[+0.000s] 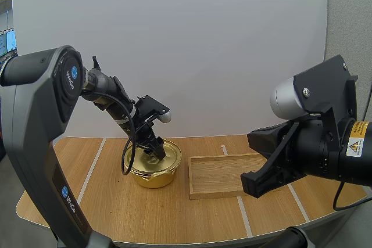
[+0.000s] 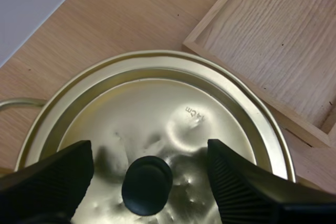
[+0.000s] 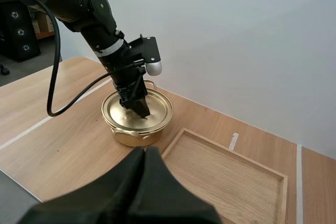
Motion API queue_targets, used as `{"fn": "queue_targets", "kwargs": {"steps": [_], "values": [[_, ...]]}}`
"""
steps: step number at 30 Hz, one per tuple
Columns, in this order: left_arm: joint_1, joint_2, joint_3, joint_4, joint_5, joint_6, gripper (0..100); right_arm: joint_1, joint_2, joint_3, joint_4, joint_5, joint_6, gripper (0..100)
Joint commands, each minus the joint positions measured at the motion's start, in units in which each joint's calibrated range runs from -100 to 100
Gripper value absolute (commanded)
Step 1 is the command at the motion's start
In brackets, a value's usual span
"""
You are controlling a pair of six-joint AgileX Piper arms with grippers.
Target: Open the pot, put the pineapple inside, and close it
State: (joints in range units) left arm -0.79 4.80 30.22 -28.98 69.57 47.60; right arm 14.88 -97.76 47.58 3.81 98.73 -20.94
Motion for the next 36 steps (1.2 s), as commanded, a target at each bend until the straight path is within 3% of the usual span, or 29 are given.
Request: {"fn": "queue_targets", "kwargs": {"steps": [1,16,23,31,36], "values": [[-0.03,-2.44,-1.05,-0.93,1.8,-1.11,100,-0.23,-0.54,0.05,-0.55,-1.08,-0.24,0],[-0.03,-31.71,-4.68,-0.61,4.7,-3.31,100,-0.23,-0.54,0.05,-0.21,-1.84,-0.24,0],[-0.03,-46.05,-4.68,-0.18,18.1,-6.5,100,-0.23,-0.54,0.05,0.25,-1.84,-0.24,0],[-0.03,-58.07,-4.68,7.84,30.01,-12.9,100,-0.23,-1.22,0.05,0.52,-1.84,-0.24,0],[-0.03,-63.3,-3.76,10.73,30.43,-16.57,100,-0.23,-1.22,0.05,0.52,-1.84,-0.24,0]]}}
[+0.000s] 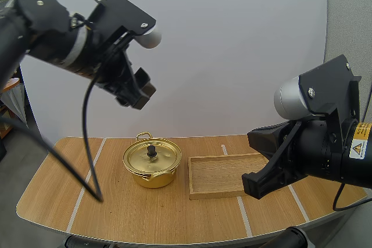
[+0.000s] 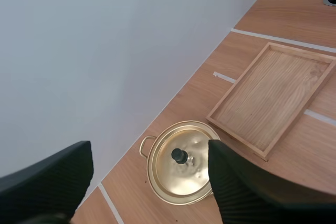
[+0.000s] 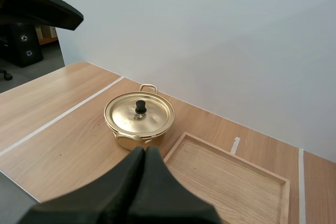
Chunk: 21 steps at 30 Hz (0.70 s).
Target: Open the pot, put the pineapple inside, and close it
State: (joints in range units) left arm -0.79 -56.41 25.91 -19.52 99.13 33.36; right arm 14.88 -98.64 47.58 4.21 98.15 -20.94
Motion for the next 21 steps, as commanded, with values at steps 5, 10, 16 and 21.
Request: {"fn": "queue_targets", "kwargs": {"steps": [5,10,16,21], "values": [[-0.03,-8.13,3.53,1.31,0.87,-5.16,100,-1.27,-0.35,0.05,0.14,-1.26,-0.24,0],[-0.03,-15.1,9.52,1.11,0.87,-6.0,100,-2.57,-0.35,0.05,0.28,-1.26,-0.24,0],[-0.03,-23.73,15.34,-0.04,0.87,-7.42,100,-2.6,-1.11,0.05,0.6,-1.26,-0.24,0],[-0.03,-30.16,16.56,-0.17,0.87,-9.72,72,-3.97,-1.36,0.05,0.6,0.29,-0.24,0]]}}
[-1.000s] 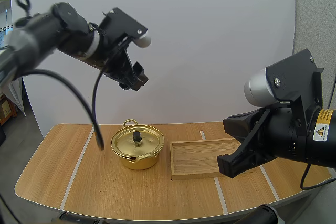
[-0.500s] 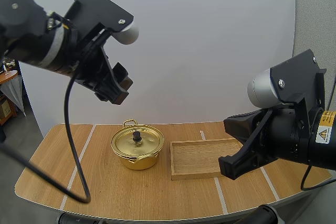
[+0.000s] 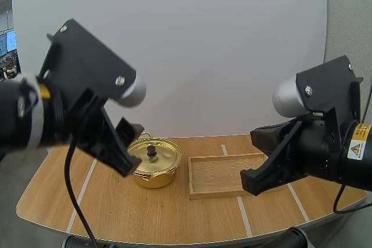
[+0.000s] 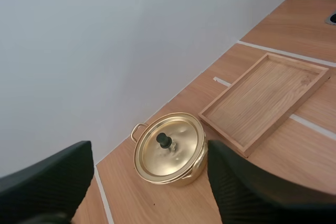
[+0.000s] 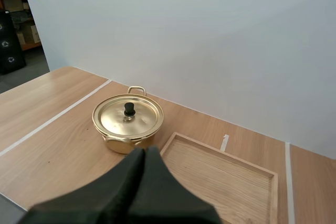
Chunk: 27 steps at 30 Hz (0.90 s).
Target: Open the pot, put the pineapple inside, and close it
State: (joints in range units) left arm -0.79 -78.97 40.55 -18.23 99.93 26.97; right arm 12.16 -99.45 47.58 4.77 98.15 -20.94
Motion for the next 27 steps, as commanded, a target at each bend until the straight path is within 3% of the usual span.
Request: {"fn": "queue_targets", "kwargs": {"steps": [1,6,19,23,27], "values": [[-0.03,-8.56,1.92,-1.47,0.07,-3.57,62,-1.7,-0.55,0.15,0.14,0.4,-0.24,0],[-0.03,-14.4,1.92,-3.71,0.07,-3.7,0,-2.71,-0.55,0.3,1.76,1.46,0.1,0],[-0.03,-21.03,2.72,-4.81,0.07,-11.08,0,-4.99,-0.55,0.3,1.37,0.71,4.78,0],[-0.03,-21.03,6.73,-3.5,-12.84,-13.33,0,-4.99,-0.55,2.3,0.33,-14.82,5.01,0],[-0.03,-21.03,14.97,-2.75,-38.41,-19.01,0,-4.99,-0.55,10.03,-1.65,-33.82,5.01,0]]}}
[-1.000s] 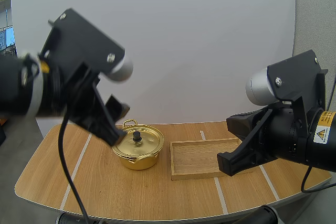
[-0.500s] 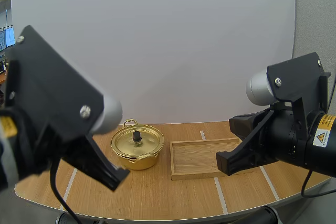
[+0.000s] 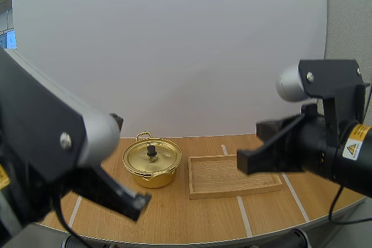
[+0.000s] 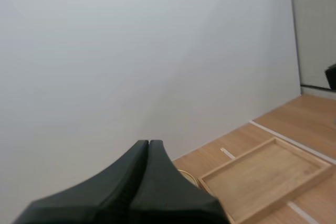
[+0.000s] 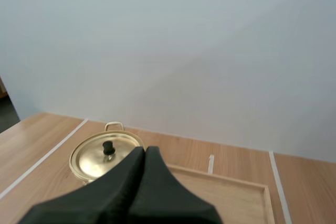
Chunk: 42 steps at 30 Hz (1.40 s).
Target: Open the pot, put the pineapple inside, and close it
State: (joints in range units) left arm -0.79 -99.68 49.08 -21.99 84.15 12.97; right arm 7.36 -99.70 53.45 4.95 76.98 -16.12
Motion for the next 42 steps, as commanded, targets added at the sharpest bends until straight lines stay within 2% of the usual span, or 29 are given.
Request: {"fn": "queue_targets", "kwargs": {"steps": [1,6,7,11,15,22,30,35,42], "values": [[-0.03,-0.32,8.03,1.02,-27.41,-5.5,0,-0.19,-0.3,6.73,-2.36,-18.64,0.09,0],[-0.03,-0.32,23.34,0.91,-67.1,-6.8,0,-0.19,-0.3,19.78,-6.09,-48.98,0.08,0],[-0.03,-0.32,26.15,0.91,-72.26,-6.68,0,-0.19,-0.3,22.04,-6.09,-54.09,0.08,0],[-0.03,-0.32,35.09,0.91,-83.38,-6.68,0,-0.19,-0.3,28.48,-6.09,-61.37,0.08,0],[-0.03,-0.32,40.68,0.91,-84.15,-6.68,0,-0.45,-0.3,32.89,-6.09,-63.28,0.08,0],[0.52,-0.32,45.35,0.91,-84.15,-6.68,0,-3.93,-0.3,37.43,-6.09,-65.16,0.08,0],[0.37,-0.32,50.92,1.01,-84.15,-6.56,0,-6.57,-0.3,42.38,-4.12,-65.16,0.18,0],[-0.49,-0.32,50.92,0.9,-79.4,-6.56,0,-8.05,-0.3,45.5,-2.09,-65.16,0.18,0],[-0.49,-0.32,50.92,0.9,-77.5,-8.12,0,-8.62,-0.3,46.55,-1.08,-62.12,0.25,0]]}}
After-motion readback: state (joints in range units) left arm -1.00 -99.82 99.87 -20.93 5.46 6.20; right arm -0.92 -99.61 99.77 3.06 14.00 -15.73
